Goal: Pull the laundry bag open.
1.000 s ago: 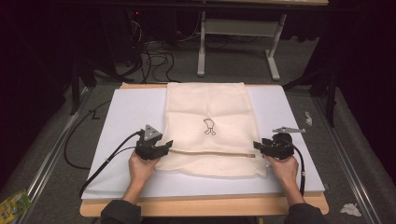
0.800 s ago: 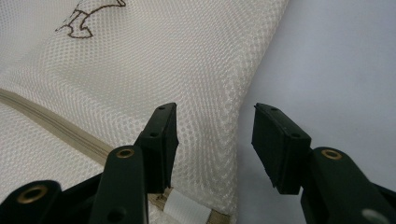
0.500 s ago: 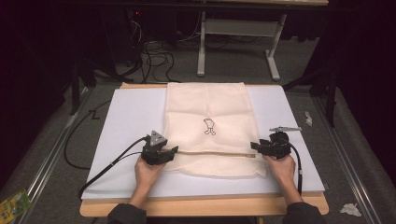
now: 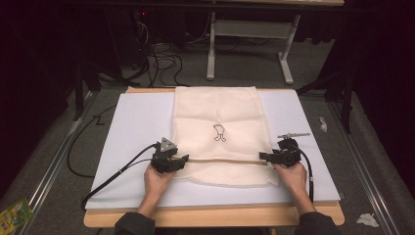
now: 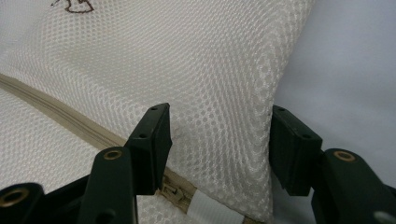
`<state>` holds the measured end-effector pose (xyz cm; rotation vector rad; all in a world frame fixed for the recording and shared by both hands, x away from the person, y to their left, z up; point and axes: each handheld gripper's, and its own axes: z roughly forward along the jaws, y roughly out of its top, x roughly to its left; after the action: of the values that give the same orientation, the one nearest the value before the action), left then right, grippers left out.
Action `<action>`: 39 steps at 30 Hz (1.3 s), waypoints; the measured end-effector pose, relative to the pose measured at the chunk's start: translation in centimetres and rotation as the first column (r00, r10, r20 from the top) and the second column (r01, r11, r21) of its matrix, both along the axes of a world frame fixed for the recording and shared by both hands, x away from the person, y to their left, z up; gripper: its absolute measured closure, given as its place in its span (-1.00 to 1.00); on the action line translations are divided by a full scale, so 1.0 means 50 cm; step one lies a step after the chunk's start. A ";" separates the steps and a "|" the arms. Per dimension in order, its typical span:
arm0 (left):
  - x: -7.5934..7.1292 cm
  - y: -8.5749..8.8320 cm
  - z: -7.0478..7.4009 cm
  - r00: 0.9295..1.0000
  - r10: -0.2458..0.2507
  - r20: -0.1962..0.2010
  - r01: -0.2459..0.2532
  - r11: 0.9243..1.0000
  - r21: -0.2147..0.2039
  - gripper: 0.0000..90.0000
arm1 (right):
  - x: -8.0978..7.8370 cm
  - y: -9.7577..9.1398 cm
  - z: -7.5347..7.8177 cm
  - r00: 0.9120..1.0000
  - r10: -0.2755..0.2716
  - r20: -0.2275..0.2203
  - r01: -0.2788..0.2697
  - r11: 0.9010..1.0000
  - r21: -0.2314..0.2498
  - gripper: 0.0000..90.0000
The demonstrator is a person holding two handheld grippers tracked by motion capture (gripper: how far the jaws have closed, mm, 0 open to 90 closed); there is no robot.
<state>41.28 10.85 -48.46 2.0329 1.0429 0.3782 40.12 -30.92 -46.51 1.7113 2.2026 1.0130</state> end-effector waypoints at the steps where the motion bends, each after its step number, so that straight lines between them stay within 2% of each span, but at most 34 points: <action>1: 0.001 -0.001 0.000 1.000 0.000 -0.003 0.000 1.000 0.000 0.00 | 0.000 0.001 0.000 1.000 0.000 -0.001 0.000 1.000 0.000 -0.01; 9: -0.002 -0.007 -0.001 1.000 0.002 0.013 -0.003 0.999 0.032 0.02 | 0.010 0.026 0.004 0.999 0.031 -0.015 -0.031 1.000 0.004 -0.02; 16: -0.003 -0.012 -0.001 1.000 0.005 0.024 -0.006 0.998 0.058 0.05 | -0.005 0.014 0.003 0.998 0.051 -0.020 -0.051 0.998 -0.020 0.07; 20: -0.004 -0.013 -0.001 1.000 0.010 0.023 -0.011 0.998 0.058 0.06 | -0.006 0.030 0.006 0.998 0.057 -0.011 -0.058 0.993 -0.100 0.23; 24: -0.004 -0.015 -0.001 1.000 0.014 0.022 -0.015 0.998 0.058 0.08 | -0.005 0.033 0.005 0.998 0.068 0.003 -0.067 0.991 -0.120 0.55; 27: -0.004 -0.015 0.000 1.000 0.015 0.020 -0.016 0.998 0.057 0.08 | -0.004 0.034 0.003 0.995 0.098 0.008 -0.097 0.989 -0.107 0.83; 29: -0.003 -0.015 0.000 1.000 0.014 0.017 -0.015 0.998 0.056 0.08 | -0.003 0.030 0.005 0.994 0.107 0.014 -0.106 0.990 -0.088 0.91; 33: 0.001 -0.013 0.003 1.000 0.008 0.000 -0.008 0.999 0.050 0.08 | -0.006 0.014 0.012 0.994 0.104 0.043 -0.103 0.994 -0.029 0.94; 36: 0.006 -0.010 0.006 1.000 0.002 -0.017 -0.001 0.999 0.042 0.07 | -0.009 0.004 0.027 0.992 0.102 0.073 -0.102 0.995 -0.010 0.95; 39: 0.007 -0.007 0.011 1.000 -0.001 -0.018 0.001 0.999 0.037 0.07 | -0.011 0.001 0.041 0.989 0.107 0.101 -0.107 0.994 -0.003 0.95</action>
<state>41.61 10.51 -47.89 2.0730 1.0526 0.3823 39.57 -30.86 -44.44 1.5219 2.2498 1.1012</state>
